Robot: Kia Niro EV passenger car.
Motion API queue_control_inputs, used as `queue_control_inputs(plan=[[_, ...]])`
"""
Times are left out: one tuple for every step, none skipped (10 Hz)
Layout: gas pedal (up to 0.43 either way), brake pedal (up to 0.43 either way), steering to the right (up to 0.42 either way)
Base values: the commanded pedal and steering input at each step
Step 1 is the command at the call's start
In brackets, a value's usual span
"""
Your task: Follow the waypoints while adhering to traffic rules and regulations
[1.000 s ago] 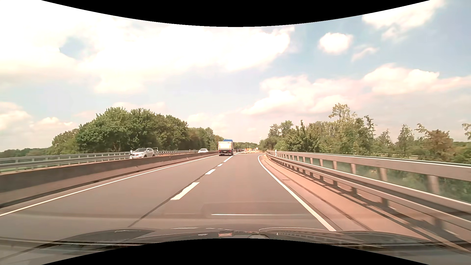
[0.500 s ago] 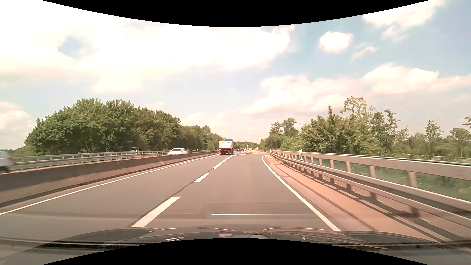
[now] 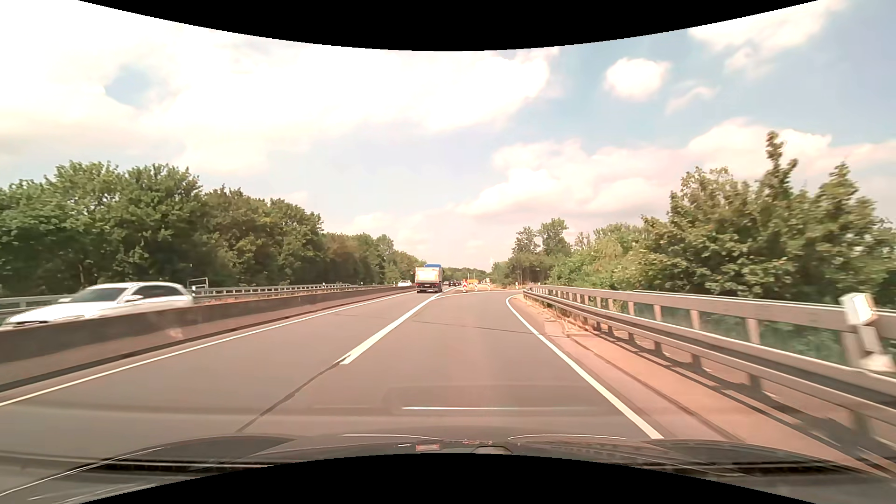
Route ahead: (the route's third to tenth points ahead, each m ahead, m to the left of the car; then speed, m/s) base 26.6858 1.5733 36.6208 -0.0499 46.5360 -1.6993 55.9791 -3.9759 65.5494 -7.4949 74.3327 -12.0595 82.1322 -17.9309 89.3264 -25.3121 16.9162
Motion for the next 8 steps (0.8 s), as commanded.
queue_control_inputs(plan=[[0.087, 0.000, 0.011], [0.087, 0.000, 0.005], [0.087, 0.000, -0.001], [0.087, 0.000, -0.001], [0.087, 0.000, -0.001], [0.087, 0.000, -0.001], [0.087, 0.000, 0.005], [0.087, 0.000, 0.019]])
